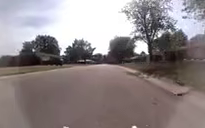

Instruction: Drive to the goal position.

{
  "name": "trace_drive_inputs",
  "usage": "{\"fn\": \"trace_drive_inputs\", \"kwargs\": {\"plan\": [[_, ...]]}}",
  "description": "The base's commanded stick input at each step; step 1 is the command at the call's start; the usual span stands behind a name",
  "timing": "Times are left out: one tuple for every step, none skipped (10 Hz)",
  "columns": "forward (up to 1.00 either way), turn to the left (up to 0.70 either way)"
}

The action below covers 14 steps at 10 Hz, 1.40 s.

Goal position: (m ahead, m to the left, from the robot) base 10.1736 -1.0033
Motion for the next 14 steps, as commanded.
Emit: {"fn": "trace_drive_inputs", "kwargs": {"plan": [[0.69, -0.05], [0.69, 0.03], [0.69, 0.03], [0.69, 0.03], [0.69, 0.03], [0.69, 0.03], [0.69, 0.03], [0.69, 0.03], [0.69, 0.03], [0.69, 0.03], [0.69, 0.03], [0.69, 0.03], [0.69, 0.03], [0.69, 0.03]]}}
